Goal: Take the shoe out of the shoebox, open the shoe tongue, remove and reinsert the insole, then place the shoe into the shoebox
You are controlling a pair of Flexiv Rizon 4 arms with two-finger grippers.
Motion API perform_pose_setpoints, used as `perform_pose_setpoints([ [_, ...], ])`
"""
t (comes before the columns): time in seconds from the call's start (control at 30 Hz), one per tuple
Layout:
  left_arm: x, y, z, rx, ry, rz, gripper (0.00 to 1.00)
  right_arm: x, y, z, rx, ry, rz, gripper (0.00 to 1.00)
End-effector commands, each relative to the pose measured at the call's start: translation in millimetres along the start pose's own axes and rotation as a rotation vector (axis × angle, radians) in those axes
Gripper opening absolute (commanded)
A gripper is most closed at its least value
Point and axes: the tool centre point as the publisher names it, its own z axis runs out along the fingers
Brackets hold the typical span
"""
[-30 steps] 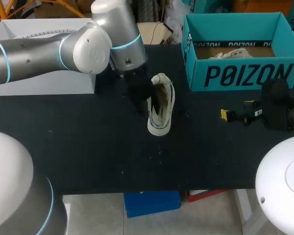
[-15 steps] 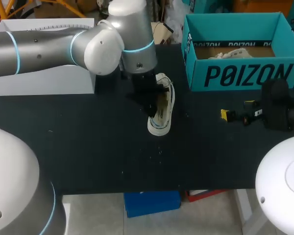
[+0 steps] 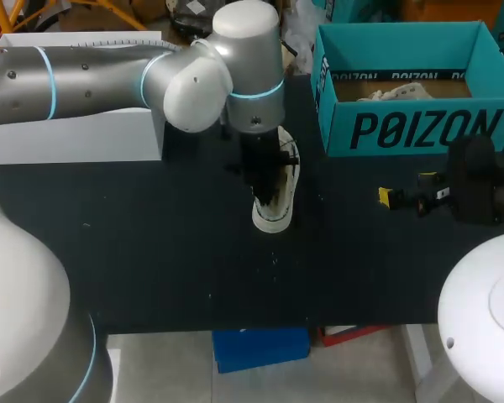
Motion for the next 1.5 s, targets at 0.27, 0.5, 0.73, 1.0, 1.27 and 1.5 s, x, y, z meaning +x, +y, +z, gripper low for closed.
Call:
perform_pose_setpoints([
  [0.27, -4.8, 1.4, 12.4, 0.013, 0.001, -0.003, 0.00, -0.4, 0.8, -0.5, 0.005, 0.002, 0.001, 1.00],
  [0.5, 3.5, -4.7, -33.6, 0.024, -0.160, -0.027, 0.00, -0.4, 0.8, -0.5, 0.005, 0.002, 0.001, 1.00],
  [0.73, 24.9, 1.2, -83.0, 0.018, -0.361, -0.110, 0.00, -0.4, 0.8, -0.5, 0.005, 0.002, 0.001, 1.00],
  [1.0, 46.9, 24.2, -115.5, -0.102, -0.465, -0.294, 0.00, -0.4, 0.8, -0.5, 0.005, 0.002, 0.001, 1.00],
  [1.27, 44.9, 73.2, -127.3, -0.190, -0.437, -0.415, 0.00, -0.4, 0.8, -0.5, 0.005, 0.002, 0.001, 1.00],
  [1.5, 27.4, 109.7, -117.9, -0.173, -0.426, -0.419, 0.00, -0.4, 0.8, -0.5, 0.005, 0.002, 0.001, 1.00],
])
